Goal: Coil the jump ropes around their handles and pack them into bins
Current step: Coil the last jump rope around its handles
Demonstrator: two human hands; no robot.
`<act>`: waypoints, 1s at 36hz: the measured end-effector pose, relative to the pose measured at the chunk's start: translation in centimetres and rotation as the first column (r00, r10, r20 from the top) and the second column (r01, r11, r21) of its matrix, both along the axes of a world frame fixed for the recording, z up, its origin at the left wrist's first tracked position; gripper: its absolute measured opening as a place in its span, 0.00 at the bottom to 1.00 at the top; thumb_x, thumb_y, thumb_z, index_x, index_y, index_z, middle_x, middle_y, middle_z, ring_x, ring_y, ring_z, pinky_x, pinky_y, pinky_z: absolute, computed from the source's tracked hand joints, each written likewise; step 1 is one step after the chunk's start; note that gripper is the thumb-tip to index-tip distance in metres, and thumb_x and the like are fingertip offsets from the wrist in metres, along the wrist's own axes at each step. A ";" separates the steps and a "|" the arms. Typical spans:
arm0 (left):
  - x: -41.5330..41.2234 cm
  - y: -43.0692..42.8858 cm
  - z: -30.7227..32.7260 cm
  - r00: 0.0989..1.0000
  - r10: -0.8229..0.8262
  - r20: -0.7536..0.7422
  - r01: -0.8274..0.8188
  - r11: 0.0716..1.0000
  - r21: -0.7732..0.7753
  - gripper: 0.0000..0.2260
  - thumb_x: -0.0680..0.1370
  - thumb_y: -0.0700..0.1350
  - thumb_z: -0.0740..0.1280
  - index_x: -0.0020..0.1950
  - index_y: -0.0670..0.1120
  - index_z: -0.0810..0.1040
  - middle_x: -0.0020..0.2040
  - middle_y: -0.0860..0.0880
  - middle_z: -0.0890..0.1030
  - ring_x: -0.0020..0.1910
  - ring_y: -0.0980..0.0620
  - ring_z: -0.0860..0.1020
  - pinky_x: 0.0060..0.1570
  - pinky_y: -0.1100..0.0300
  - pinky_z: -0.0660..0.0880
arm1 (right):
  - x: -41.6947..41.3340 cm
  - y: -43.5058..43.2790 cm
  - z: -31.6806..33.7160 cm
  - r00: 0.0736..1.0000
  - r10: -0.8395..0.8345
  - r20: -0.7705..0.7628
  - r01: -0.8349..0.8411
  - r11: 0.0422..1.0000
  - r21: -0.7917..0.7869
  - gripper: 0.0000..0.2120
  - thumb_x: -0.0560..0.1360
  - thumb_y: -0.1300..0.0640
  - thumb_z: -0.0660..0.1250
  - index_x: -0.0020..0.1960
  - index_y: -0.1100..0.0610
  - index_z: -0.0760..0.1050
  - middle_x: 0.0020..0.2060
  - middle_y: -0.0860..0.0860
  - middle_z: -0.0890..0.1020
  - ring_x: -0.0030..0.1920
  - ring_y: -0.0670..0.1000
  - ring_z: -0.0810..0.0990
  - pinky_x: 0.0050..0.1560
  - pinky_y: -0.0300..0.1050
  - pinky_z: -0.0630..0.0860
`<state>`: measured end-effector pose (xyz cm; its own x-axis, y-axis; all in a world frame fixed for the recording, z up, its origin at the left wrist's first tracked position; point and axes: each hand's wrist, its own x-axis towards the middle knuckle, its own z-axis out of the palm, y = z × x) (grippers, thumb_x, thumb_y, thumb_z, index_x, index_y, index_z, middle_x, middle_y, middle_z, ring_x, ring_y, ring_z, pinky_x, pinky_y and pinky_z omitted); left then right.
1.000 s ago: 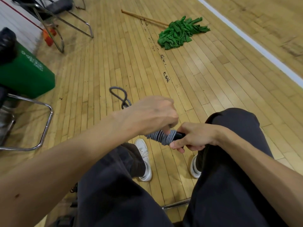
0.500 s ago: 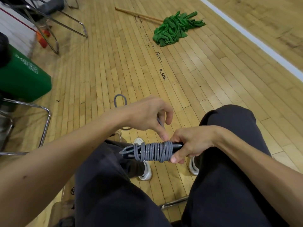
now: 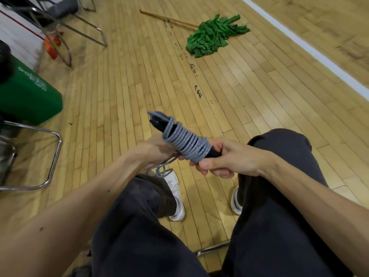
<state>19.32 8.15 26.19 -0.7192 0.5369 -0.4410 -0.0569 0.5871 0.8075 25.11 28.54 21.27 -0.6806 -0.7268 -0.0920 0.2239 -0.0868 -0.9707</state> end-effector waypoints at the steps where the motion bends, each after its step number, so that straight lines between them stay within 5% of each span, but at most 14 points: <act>1: 0.3 0.2 0.2 1.000 0.012 0.027 -0.011 1.000 -0.014 0.13 0.81 0.29 0.58 0.40 0.41 0.74 0.28 0.53 0.77 0.26 0.60 0.72 0.29 0.66 0.71 | 0.0 0.0 0.1 0.999 -0.034 -0.006 0.034 0.999 0.007 0.05 0.78 0.58 0.67 0.53 0.58 0.77 0.37 0.49 0.78 0.27 0.44 0.68 0.25 0.35 0.66; 10: 1.4 0.1 -0.2 0.988 0.108 0.112 -0.108 0.994 -0.003 0.05 0.83 0.41 0.62 0.55 0.43 0.78 0.36 0.49 0.78 0.25 0.55 0.69 0.24 0.64 0.66 | 0.0 -0.4 0.4 0.955 -0.295 -0.032 0.296 0.944 0.148 0.06 0.81 0.59 0.66 0.45 0.56 0.76 0.30 0.44 0.77 0.26 0.46 0.68 0.27 0.39 0.65; 21: 1.7 -0.2 0.9 0.995 0.005 0.097 0.010 0.988 -0.151 0.14 0.81 0.39 0.67 0.65 0.51 0.73 0.34 0.50 0.77 0.34 0.52 0.75 0.42 0.56 0.75 | -0.6 -0.8 -0.6 0.908 -0.412 -0.078 0.415 0.856 0.307 0.02 0.80 0.59 0.68 0.49 0.55 0.78 0.36 0.52 0.77 0.26 0.46 0.69 0.25 0.39 0.65; 25: 1.9 0.0 0.8 0.987 -0.088 -0.138 0.041 0.948 -0.315 0.09 0.83 0.45 0.63 0.62 0.47 0.78 0.36 0.49 0.78 0.29 0.57 0.73 0.31 0.63 0.72 | -0.9 -0.7 -1.2 0.882 -0.452 -0.136 0.466 0.789 0.400 0.05 0.80 0.56 0.68 0.51 0.58 0.78 0.36 0.53 0.78 0.26 0.43 0.70 0.26 0.36 0.68; 28: 1.9 0.0 0.9 0.901 -0.221 -0.373 0.031 0.891 -0.453 0.16 0.84 0.51 0.60 0.54 0.41 0.82 0.37 0.47 0.81 0.32 0.53 0.76 0.36 0.59 0.73 | -1.0 -0.7 -1.5 0.879 -0.456 -0.139 0.469 0.775 0.424 0.08 0.80 0.55 0.68 0.52 0.60 0.78 0.37 0.53 0.79 0.28 0.44 0.71 0.27 0.36 0.70; 31: 2.3 0.3 1.4 0.852 -0.298 -0.431 0.046 0.862 -0.506 0.14 0.83 0.52 0.62 0.55 0.46 0.83 0.39 0.48 0.82 0.39 0.50 0.79 0.43 0.51 0.77 | -1.0 -0.7 -1.6 0.882 -0.444 -0.155 0.463 0.761 0.455 0.08 0.80 0.54 0.68 0.51 0.58 0.78 0.37 0.52 0.80 0.31 0.46 0.72 0.30 0.38 0.72; 36: 2.1 0.7 3.0 0.799 -0.398 -0.451 0.100 0.827 -0.553 0.12 0.82 0.53 0.63 0.58 0.50 0.82 0.39 0.57 0.78 0.39 0.57 0.77 0.44 0.53 0.76 | -1.0 -0.7 -1.7 0.891 -0.420 -0.173 0.447 0.741 0.501 0.09 0.80 0.53 0.68 0.51 0.59 0.79 0.36 0.51 0.80 0.31 0.45 0.74 0.32 0.38 0.73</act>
<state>21.41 8.85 29.16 -0.7824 0.5556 -0.2813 0.4924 0.8285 0.2666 24.10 27.87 19.61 -0.9235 -0.2048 -0.3242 0.2402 0.3502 -0.9054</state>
